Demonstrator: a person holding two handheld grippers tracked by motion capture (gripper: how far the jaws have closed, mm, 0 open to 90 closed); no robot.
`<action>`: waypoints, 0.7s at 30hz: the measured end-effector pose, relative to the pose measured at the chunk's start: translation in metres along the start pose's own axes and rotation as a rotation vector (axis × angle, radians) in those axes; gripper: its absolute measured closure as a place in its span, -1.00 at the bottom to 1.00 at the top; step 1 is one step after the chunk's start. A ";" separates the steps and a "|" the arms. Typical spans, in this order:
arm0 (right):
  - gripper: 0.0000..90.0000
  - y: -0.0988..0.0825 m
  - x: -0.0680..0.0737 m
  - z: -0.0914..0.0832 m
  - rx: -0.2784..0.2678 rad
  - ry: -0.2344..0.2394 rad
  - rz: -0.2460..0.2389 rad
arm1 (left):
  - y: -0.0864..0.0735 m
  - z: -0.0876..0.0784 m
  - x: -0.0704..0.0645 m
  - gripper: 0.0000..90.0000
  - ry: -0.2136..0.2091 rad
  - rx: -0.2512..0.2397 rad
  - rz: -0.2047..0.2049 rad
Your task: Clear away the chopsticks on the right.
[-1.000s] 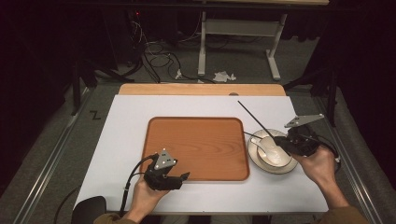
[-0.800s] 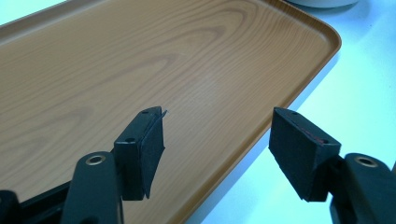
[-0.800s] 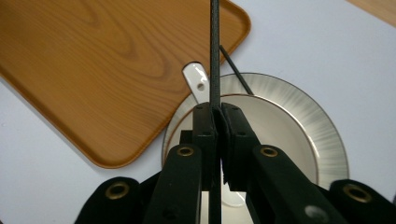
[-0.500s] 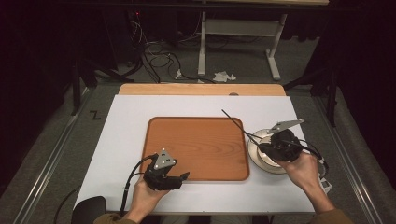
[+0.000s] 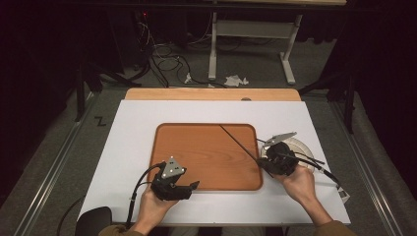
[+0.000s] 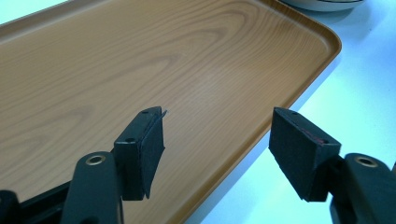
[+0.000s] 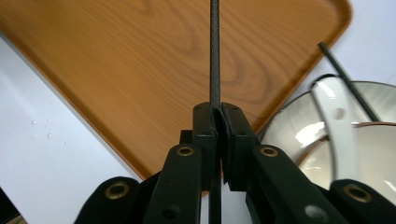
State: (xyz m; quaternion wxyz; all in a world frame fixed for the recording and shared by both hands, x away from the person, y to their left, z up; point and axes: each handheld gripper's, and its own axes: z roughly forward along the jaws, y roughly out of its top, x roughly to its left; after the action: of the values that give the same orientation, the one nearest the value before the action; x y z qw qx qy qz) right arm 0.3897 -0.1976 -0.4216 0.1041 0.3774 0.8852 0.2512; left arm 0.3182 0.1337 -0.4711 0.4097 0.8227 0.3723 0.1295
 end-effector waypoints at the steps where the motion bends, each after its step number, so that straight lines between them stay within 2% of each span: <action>1: 0.93 0.000 0.001 0.004 0.005 0.002 -0.005 | 0.000 0.000 0.000 -0.22 -0.001 0.002 0.001; 11: 0.92 0.001 0.011 0.035 0.057 -0.019 0.002 | 0.000 0.000 0.000 -0.21 -0.002 0.004 0.005; 12: 0.92 0.002 0.012 0.042 0.070 -0.019 0.009 | 0.000 0.000 0.000 -0.22 -0.003 0.005 0.007; 21: 0.92 0.002 0.013 0.062 0.096 -0.051 0.020 | 0.000 0.001 -0.001 -0.21 -0.002 0.006 0.009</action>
State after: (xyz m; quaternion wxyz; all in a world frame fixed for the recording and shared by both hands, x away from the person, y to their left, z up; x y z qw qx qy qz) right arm 0.4054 -0.1645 -0.4733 0.1061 0.3973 0.8894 0.1998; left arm 0.3180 0.1329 -0.4717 0.4070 0.8257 0.3685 0.1294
